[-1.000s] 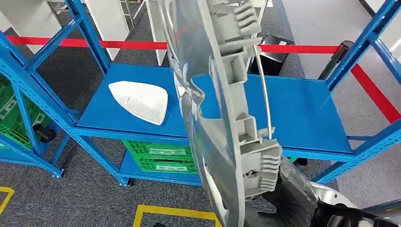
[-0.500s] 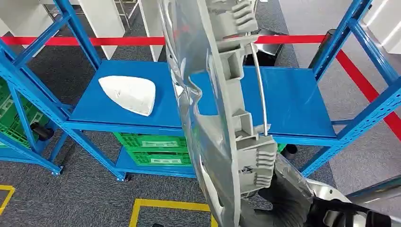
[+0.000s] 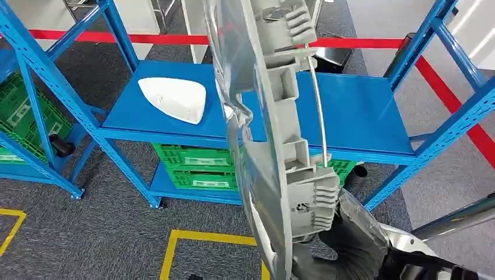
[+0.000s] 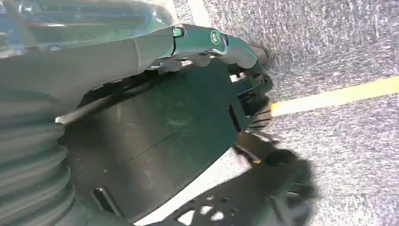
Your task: Take the parts from the cabinet and place them on the table.
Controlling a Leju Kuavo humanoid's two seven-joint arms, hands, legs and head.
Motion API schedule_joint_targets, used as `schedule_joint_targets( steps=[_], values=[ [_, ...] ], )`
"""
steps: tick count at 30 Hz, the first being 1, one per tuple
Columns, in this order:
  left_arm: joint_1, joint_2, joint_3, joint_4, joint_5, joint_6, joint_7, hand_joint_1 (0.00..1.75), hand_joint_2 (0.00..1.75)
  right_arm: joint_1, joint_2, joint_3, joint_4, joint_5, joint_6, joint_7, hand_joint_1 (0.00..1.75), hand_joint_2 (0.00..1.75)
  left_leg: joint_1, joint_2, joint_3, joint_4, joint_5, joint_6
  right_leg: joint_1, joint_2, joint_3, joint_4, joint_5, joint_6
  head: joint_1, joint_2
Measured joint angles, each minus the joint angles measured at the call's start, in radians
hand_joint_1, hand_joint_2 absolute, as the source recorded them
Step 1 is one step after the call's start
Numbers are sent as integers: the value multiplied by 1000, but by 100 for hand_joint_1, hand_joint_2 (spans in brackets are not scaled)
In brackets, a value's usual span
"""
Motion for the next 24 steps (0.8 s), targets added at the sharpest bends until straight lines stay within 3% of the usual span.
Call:
schedule_joint_targets(
  steps=[1, 2, 3, 5, 6, 7, 9, 10, 11, 12, 13, 15, 16, 17, 20, 21, 22, 24],
  values=[
    [-2, 0, 1, 0, 2, 2, -1, 0, 175, 0, 0, 0, -3, 5, -2, 1, 175, 175, -6, -1, -11, 9, 2, -4, 3, 1, 45, -72, -31, -5, 3, 0],
    [-1, 0, 2, 0, 3, 3, -2, 0, 175, 0, 0, 0, -5, 7, -2, 1, 175, 175, -6, 0, -15, 11, 8, -12, 4, 4, 53, -95, -43, -15, 2, 0],
    [-2, 0, 3, 0, 5, 4, -3, 0, 175, 1, 0, 1, -6, 8, -3, 2, 175, 175, -6, 0, -18, 13, 15, -19, 5, 5, 46, -97, -43, -18, 0, 0],
    [-2, 1, 3, 0, 8, 7, -5, 0, 175, 2, 0, 1, -8, 10, -5, 3, 175, 175, -6, -1, -26, 13, 28, -31, 5, 5, 34, -96, -31, -37, 1, 0],
    [-2, 1, 3, 0, 9, 7, -6, 0, 175, 1, 0, 2, -10, 10, -6, 3, 175, 175, -3, -1, -30, 24, 5, -36, 1, -2, 29, -98, -21, -49, 0, 0],
    [-2, 2, 3, 0, 10, 7, -7, 0, 175, 3, 0, 2, -11, 11, -9, 6, 175, 175, -2, 1, -40, 54, -43, -42, 1, -2, 20, -99, -14, -56, -8, 0],
    [-6, 2, 4, 0, 10, 8, -8, 0, 175, 5, 1, 3, -11, 18, -11, 6, 175, 175, 0, 1, -65, 191, -153, -52, 3, -5, 0, -96, 2, -62, -16, 0],
    [-8, 2, 4, 0, 10, 8, -8, 0, 175, 5, 1, 5, -11, 22, -12, 7, 175, 175, 0, 1, -72, 263, -188, -55, 5, -6, -12, -93, 10, -63, -16, 0],
    [-8, 2, 4, 0, 11, 8, -8, 0, 175, 6, 2, 8, -11, 24, -14, 7, 175, 175, 0, 1, -67, 303, -194, -55, 8, -6, -28, -89, 19, -63, -17, 0],
    [-7, 2, 4, 0, 12, 8, -7, 0, 175, 6, 2, 9, -11, 25, -14, 8, 175, 175, 1, 1, -47, 300, -171, -53, 9, -6, -45, -83, 27, -63, -18, 0],
    [-3, 2, 4, 0, 13, 7, -6, 0, 175, 6, 2, 10, -11, 25, -15, 8, 175, 175, 1, 1, -13, 262, -134, -49, 11, -5, -62, -77, 35, -61, -19, 0],
    [6, 2, 4, 0, 13, 6, -4, 0, 175, 6, 2, 10, -11, 27, -15, 8, 175, 175, 0, 0, 85, 114, -82, -36, 14, -3, -86, -68, 49, -58, -21, 0],
    [10, 2, 3, 0, 13, 6, 0, 0, 175, 7, 3, 10, -12, 28, -16, 9, 175, 175, -2, 0, 126, 35, -110, -27, 16, -2, -94, -67, 57, -53, -21, 0],
    [13, 2, 3, 0, 14, 5, 0, 0, 175, 6, 3, 10, -13, 28, -16, 9, 175, 175, -5, 0, 148, -11, -117, -24, 18, -3, -99, -66, 67, -47, -20, 0],
    [19, 0, 3, 0, 15, 5, 0, 0, 175, 7, 3, 10, -15, 35, -17, 9, 175, 175, -11, 0, 127, -17, -99, -8, 14, -6, -105, -80, 99, -28, -21, 0],
    [19, -2, 3, 0, 16, 5, -1, 0, 175, 8, 1, 10, -16, 38, -17, 9, 175, 175, -1, 3, 115, -27, -82, -1, 13, -4, -110, -77, 90, -22, -22, 0],
    [18, -2, 3, 0, 16, 6, -2, 0, 175, 10, 0, 10, -17, 40, -17, 9, 175, 175, -2, 5, 103, -27, -72, 5, 13, -2, -120, -60, 47, -17, -18, 0],
    [16, -2, 3, 0, 18, 6, -6, 0, 175, 13, -2, 10, -19, 41, -16, 7, 175, 175, -2, 7, 80, -27, -51, 12, 10, -2, -151, 69, -80, -11, -7, 0]
  ],
)
